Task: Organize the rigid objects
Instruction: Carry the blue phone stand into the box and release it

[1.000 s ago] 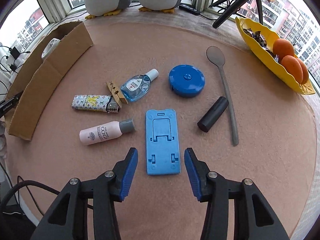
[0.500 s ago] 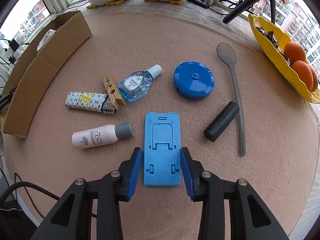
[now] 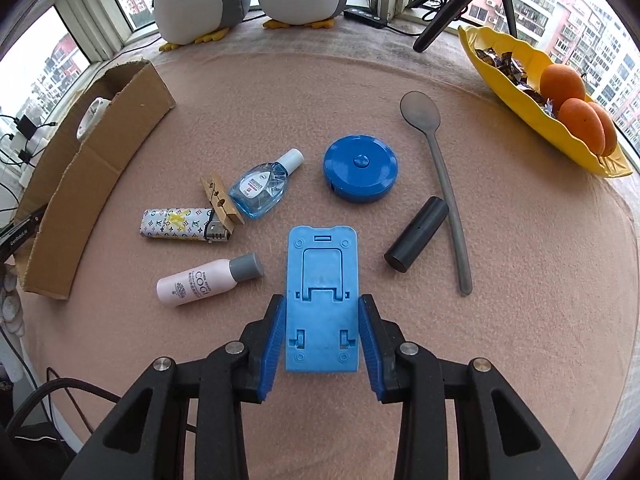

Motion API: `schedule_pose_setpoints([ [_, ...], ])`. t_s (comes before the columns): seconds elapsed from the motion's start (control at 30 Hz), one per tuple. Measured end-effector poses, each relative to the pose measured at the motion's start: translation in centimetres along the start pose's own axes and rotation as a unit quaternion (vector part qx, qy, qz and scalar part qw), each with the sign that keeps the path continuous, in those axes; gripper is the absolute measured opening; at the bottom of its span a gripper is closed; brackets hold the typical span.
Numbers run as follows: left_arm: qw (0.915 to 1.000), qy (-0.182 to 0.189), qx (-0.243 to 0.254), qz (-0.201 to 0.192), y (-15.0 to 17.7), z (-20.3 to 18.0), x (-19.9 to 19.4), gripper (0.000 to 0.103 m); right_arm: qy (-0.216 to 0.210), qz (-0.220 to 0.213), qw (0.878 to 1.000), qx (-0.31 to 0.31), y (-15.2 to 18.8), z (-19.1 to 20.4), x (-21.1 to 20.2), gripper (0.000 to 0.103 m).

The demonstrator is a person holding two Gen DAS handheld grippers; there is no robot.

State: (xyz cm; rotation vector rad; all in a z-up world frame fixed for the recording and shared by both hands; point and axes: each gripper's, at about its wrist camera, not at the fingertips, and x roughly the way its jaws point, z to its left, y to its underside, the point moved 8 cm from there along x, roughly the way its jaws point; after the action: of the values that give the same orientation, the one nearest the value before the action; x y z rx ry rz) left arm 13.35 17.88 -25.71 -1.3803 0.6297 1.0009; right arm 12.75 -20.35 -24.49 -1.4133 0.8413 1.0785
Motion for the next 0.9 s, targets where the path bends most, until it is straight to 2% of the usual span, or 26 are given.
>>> schedule_pose_setpoints([
  [0.2, 1.0000, 0.000, 0.000, 0.000, 0.0, 0.0, 0.0, 0.027, -0.003, -0.047, 0.999, -0.023, -1.4, 2.6, -3.5, 0.033],
  [0.37, 1.0000, 0.002, -0.002, 0.000, 0.0, -0.1, 0.0, 0.027, -0.030, -0.075, 0.995, -0.063, -4.3, 7.3, -5.3, 0.033],
  [0.7, 0.9999, 0.009, -0.007, 0.000, 0.2, -0.1, 0.1, 0.027, -0.105, -0.094, 0.980, -0.141, -5.9, 18.4, -7.1, 0.033],
  [0.9, 0.9999, 0.013, -0.011, 0.001, 0.2, 0.0, 0.1, 0.027, -0.126, -0.091, 0.973, -0.171, -5.7, 23.0, -6.4, 0.033],
])
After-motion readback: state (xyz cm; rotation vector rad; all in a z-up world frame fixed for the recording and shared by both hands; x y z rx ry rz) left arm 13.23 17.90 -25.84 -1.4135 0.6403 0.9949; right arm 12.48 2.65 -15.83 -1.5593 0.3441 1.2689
